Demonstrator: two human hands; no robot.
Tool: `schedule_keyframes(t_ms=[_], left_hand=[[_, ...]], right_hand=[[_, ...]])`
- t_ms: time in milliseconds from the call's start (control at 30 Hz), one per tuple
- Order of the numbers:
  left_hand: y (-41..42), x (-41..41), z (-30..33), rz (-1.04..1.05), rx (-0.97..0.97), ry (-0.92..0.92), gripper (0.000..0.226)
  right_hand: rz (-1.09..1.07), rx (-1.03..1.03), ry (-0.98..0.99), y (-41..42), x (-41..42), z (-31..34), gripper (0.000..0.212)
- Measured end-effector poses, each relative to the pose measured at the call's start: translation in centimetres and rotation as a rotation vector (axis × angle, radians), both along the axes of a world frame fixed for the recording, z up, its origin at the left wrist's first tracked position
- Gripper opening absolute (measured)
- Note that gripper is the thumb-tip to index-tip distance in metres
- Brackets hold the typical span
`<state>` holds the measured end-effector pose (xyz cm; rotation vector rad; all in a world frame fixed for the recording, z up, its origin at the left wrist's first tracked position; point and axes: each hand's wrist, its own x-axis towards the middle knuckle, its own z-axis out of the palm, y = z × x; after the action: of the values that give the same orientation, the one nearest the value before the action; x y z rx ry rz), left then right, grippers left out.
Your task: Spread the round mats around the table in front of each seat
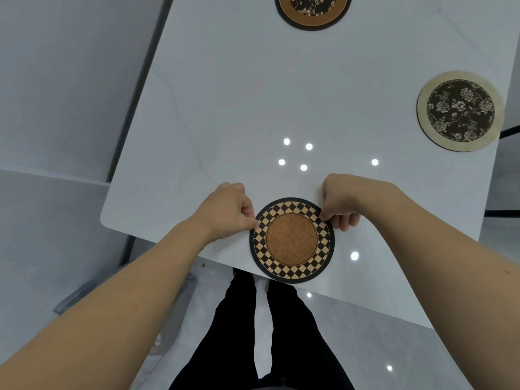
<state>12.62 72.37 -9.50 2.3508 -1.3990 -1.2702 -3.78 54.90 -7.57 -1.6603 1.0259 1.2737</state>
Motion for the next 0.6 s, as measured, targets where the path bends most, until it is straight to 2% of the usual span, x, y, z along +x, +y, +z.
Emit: schedule_keyframes(t_ms=[333, 467, 600], left_hand=[[0.2, 0.0, -0.3, -0.011, -0.021, -0.016, 0.017], [0.5, 0.1, 0.3, 0.026, -0.079, -0.033, 0.019], [1.9, 1.0, 1.7, 0.154, -0.132, -0.141, 0.023]], right_hand=[[-0.047, 0.025, 0.021, 0.2, 0.0, 0.2, 0.019], [0.095, -0.213, -0.071, 1.1, 0.6, 1.0, 0.018], [0.17, -0.52, -0.281, 2.0, 2.4, 2.8, 0.017]])
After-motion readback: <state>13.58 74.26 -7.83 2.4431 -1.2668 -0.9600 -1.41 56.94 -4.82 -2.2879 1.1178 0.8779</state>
